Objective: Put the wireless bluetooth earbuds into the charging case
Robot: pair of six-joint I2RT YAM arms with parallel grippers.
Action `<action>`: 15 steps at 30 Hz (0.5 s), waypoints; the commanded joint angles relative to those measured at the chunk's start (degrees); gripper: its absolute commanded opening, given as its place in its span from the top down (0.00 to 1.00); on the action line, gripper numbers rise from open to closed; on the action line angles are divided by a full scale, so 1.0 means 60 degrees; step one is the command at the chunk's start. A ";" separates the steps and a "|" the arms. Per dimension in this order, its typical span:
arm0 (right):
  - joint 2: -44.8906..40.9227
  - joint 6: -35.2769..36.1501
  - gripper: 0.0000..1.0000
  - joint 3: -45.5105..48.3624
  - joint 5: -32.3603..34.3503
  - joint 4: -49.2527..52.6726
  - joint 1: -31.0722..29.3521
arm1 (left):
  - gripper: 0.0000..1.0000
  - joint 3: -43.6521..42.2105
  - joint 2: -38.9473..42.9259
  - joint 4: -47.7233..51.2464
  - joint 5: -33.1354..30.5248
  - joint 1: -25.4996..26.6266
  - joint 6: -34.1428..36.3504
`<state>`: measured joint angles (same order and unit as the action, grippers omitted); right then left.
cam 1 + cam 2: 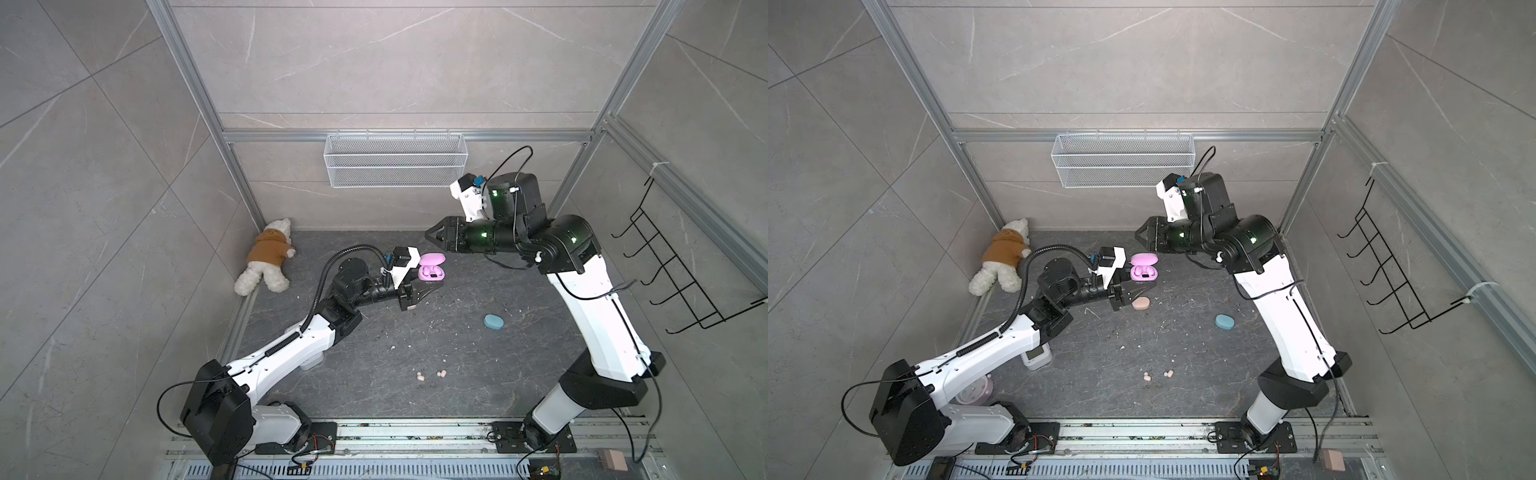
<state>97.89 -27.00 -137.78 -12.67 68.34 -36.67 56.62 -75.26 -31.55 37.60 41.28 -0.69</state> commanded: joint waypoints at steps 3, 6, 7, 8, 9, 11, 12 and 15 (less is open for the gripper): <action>0.0715 0.0889 0.60 -0.1596 -0.0220 0.2435 0.0022 | 0.98 -0.0001 0.0366 -0.0184 0.0107 0.0021 0.0348; 0.0642 0.0981 0.60 -0.1442 -0.0309 0.2660 0.0010 | 0.98 -0.0021 0.0367 -0.0206 0.0055 0.0021 0.0364; 0.0624 0.0985 0.61 -0.1361 -0.0365 0.2707 0.0007 | 0.98 -0.0025 0.0372 -0.0205 0.0045 0.0020 0.0364; 0.0583 0.1016 0.61 -0.1288 -0.0429 0.2753 0.0002 | 0.99 -0.0039 0.0377 -0.0215 0.0028 0.0020 0.0364; 0.0542 0.1043 0.61 -0.1171 -0.0491 0.2764 0.0004 | 0.98 -0.0047 0.0369 -0.0206 0.0019 0.0020 0.0361; 0.0412 0.1044 0.61 -0.0994 -0.0516 0.2764 -0.0019 | 0.98 -0.0031 0.0360 -0.0192 -0.0002 0.0025 0.0377; 0.0334 0.1044 0.61 -0.0878 -0.0536 0.2727 -0.0027 | 0.98 -0.0022 0.0363 -0.0198 -0.0010 0.0027 0.0379; 0.0167 0.1015 0.61 -0.0619 -0.0555 0.2674 -0.0041 | 0.99 -0.0008 0.0335 -0.0191 -0.0026 0.0024 0.0406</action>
<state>101.08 -22.20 -142.78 -15.03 82.85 -36.69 56.23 -74.91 -31.27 37.58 41.28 0.08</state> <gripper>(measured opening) 0.391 0.422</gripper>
